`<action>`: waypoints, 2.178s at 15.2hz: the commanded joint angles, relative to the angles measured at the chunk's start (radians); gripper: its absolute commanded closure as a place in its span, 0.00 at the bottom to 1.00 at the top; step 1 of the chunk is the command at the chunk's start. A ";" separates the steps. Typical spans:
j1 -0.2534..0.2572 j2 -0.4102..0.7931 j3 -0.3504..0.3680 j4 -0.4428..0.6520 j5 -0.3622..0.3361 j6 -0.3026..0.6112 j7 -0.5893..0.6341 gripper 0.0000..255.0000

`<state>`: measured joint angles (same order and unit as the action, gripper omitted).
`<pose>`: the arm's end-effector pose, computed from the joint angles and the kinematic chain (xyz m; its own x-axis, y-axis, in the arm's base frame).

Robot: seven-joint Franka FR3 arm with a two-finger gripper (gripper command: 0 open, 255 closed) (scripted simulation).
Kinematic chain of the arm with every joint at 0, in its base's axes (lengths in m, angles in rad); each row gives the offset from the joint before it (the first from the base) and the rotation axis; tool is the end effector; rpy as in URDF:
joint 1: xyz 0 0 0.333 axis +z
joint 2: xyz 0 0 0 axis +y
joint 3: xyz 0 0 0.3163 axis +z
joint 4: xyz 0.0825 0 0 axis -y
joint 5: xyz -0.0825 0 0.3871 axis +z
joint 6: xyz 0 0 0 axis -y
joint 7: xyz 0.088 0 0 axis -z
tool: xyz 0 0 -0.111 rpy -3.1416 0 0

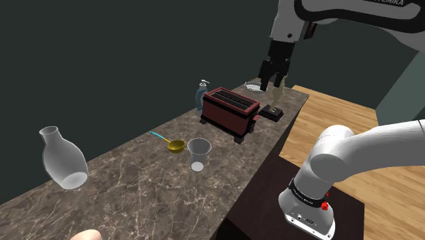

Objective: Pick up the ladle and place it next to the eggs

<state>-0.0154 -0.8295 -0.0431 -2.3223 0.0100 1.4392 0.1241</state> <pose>0.2833 -0.0200 0.6041 0.9846 -0.1646 -0.0587 -0.1668 -0.9854 -0.0347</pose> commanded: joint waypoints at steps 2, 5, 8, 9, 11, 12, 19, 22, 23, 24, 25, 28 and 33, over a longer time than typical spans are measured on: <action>0.004 0.021 0.003 -0.012 0.006 0.032 0.001 0.00; 0.017 0.092 0.012 -0.040 0.023 0.129 0.002 0.00; 0.030 0.172 0.022 -0.055 0.041 0.224 0.001 0.00; 0.035 0.201 0.026 -0.057 0.046 0.255 0.001 0.00; 0.044 0.262 0.032 -0.058 0.058 0.316 -0.001 0.00; 0.048 0.294 0.036 -0.056 0.064 0.345 -0.002 0.00; 0.080 0.533 0.059 -0.005 0.101 0.533 -0.013 0.00; 0.092 0.642 0.069 0.037 0.116 0.599 -0.018 0.00; 0.096 0.679 0.072 0.053 0.120 0.620 -0.020 0.00; 0.100 0.716 0.076 0.071 0.124 0.639 -0.022 0.00; 0.103 0.753 0.079 0.090 0.128 0.657 -0.024 0.00; 0.114 0.866 0.089 0.155 0.139 0.704 -0.029 0.00; 0.131 1.054 0.106 0.287 0.148 0.761 -0.033 0.00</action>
<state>0.1130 0.1733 0.0600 -2.0765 0.1581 2.1905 0.0918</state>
